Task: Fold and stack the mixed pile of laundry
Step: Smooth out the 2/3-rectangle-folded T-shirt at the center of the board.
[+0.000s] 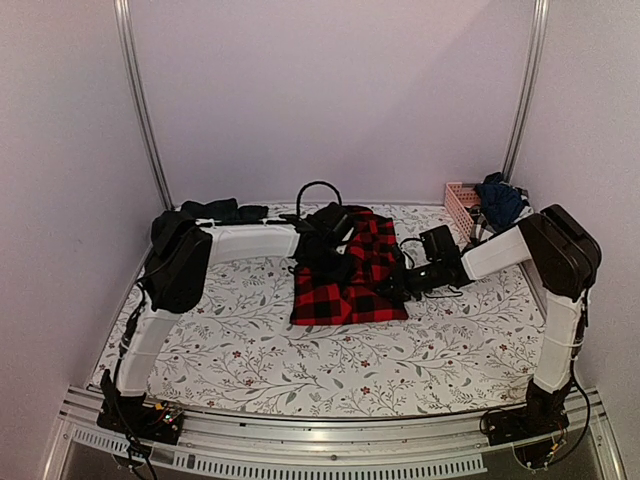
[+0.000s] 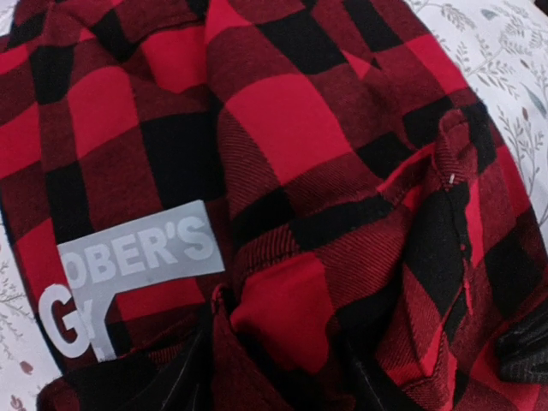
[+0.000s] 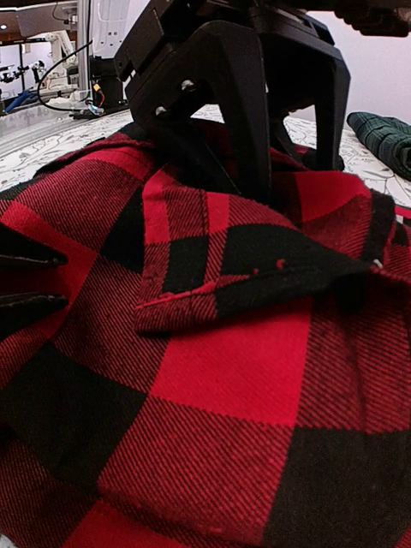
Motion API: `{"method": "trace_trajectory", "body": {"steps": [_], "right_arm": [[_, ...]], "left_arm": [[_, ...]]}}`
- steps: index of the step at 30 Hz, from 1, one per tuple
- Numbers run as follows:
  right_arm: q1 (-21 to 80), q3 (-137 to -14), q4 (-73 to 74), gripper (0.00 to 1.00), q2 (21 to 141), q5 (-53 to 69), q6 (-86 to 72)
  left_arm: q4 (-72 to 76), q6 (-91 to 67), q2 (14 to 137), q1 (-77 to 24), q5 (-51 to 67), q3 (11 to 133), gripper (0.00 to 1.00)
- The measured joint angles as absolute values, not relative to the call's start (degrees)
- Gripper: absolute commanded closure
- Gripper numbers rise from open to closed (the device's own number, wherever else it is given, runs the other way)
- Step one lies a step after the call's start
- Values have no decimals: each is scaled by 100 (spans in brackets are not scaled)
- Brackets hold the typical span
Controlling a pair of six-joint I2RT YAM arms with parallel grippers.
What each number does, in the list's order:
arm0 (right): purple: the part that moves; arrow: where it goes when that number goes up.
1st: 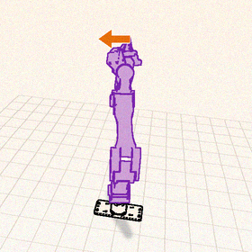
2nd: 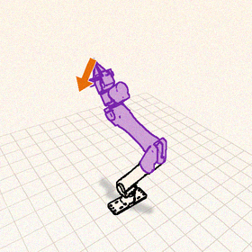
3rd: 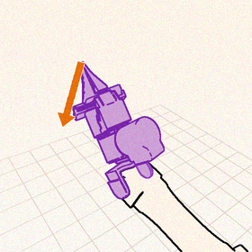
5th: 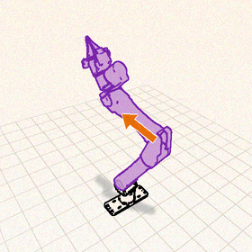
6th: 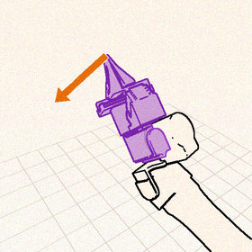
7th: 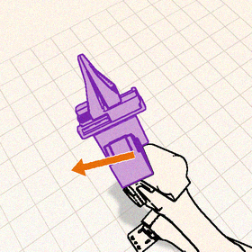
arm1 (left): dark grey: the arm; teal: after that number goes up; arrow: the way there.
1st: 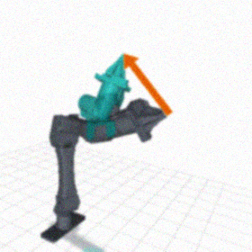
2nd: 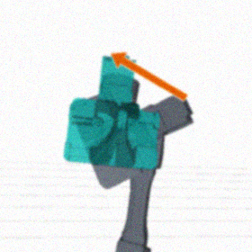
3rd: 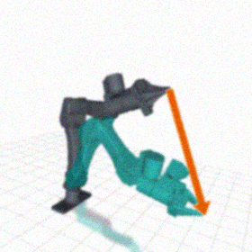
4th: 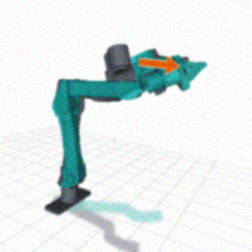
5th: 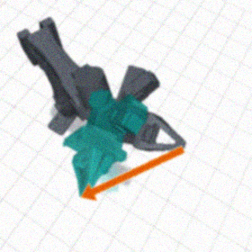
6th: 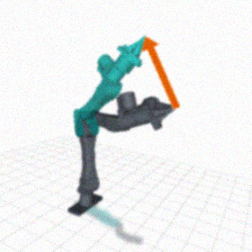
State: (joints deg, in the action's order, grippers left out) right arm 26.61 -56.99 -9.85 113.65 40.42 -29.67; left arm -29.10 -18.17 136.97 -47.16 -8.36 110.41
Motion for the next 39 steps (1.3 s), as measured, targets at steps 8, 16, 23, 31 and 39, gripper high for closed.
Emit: {"method": "trace_trajectory", "body": {"steps": [8,16,23,31,39], "right_arm": [[2661,-5749,-1033,90,11417,3929,-2980],[2661,-5734,-1031,90,11493,3905,-2976],[2659,-5680,-1037,80,11491,3894,-2930],[2552,-6202,-928,79,11552,3795,-2838],[2445,-7081,-1076,73,12151,4095,-2884]], "left_arm": [[-2993,-1951,13399,-4703,-1317,10724,55],[-2550,-2086,12545,-4510,-1096,9957,67],[-2241,-2154,12433,-4346,-622,9741,68],[-2080,-2182,12433,-4342,-239,9642,51],[-2005,-2202,12433,-4307,-161,9526,50]]}}
